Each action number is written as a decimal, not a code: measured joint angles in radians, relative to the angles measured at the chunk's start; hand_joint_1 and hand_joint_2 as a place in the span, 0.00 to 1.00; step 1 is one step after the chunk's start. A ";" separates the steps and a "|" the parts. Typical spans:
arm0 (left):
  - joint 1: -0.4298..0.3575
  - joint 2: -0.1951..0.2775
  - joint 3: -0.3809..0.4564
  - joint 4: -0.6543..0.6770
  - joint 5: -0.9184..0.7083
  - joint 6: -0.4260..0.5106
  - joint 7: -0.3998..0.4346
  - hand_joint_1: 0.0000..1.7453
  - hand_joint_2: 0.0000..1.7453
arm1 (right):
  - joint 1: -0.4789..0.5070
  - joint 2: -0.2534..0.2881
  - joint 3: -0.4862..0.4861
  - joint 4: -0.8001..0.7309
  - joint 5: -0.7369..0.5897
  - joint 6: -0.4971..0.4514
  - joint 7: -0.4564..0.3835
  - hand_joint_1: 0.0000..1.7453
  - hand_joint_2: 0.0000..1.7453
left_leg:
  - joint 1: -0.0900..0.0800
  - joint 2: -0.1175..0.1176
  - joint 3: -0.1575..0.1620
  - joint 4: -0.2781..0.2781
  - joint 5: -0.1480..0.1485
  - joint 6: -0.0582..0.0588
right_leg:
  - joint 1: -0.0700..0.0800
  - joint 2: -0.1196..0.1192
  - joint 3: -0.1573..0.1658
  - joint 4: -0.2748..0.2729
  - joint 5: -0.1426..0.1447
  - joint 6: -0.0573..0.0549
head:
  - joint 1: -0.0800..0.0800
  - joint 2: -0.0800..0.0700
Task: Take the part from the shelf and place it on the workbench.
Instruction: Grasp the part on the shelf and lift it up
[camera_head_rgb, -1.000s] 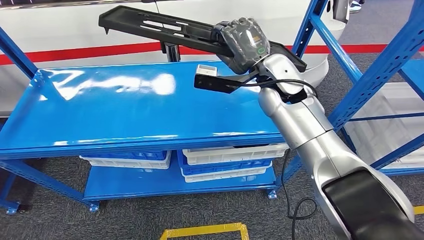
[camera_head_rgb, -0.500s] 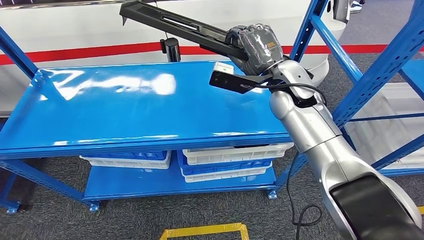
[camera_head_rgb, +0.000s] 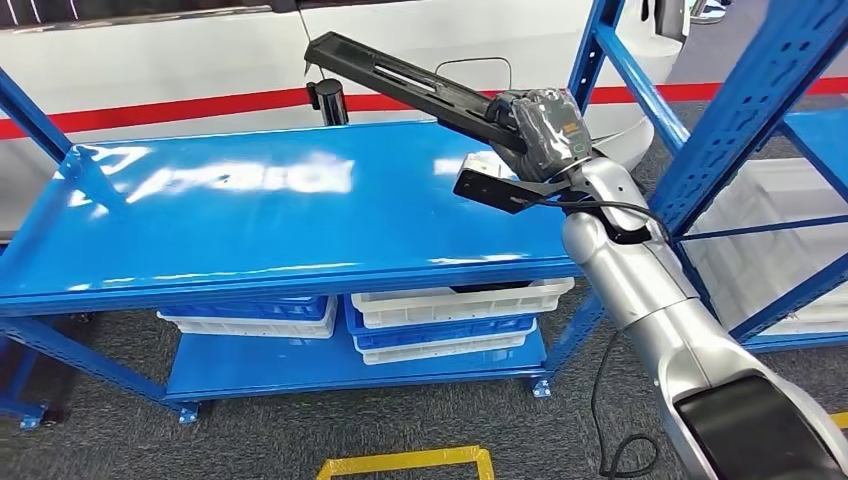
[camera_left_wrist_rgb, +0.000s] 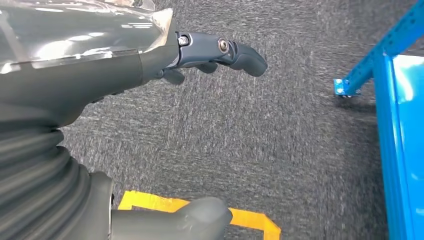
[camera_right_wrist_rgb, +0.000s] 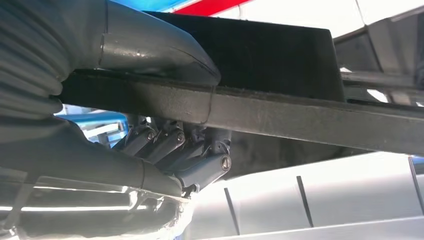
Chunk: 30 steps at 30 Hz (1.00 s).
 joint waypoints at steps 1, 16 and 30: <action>0.000 0.001 0.000 0.001 0.000 0.000 0.000 0.00 1.00 | 0.002 -0.001 -0.001 0.000 0.001 -0.001 0.000 0.91 1.00 | 0.003 -0.001 -0.005 0.003 -0.001 -0.005 | -0.001 -0.001 -0.004 0.001 0.000 -0.010 | -0.001 0.000; -0.006 0.007 -0.009 0.003 -0.013 -0.005 0.000 0.00 1.00 | 0.019 0.001 -0.011 -0.016 0.027 0.005 0.021 0.91 1.00 | -0.050 0.016 0.110 0.011 -0.118 0.071 | 0.039 -0.016 -0.086 -0.011 0.100 -0.052 | -0.005 0.000; -0.008 0.000 -0.012 0.003 -0.014 -0.013 -0.002 0.00 1.00 | 0.036 -0.008 -0.018 -0.038 0.040 0.021 0.026 0.91 1.00 | -0.029 0.023 -0.041 -0.005 0.044 0.029 | 0.015 -0.016 0.083 -0.027 -0.061 -0.005 | 0.006 0.000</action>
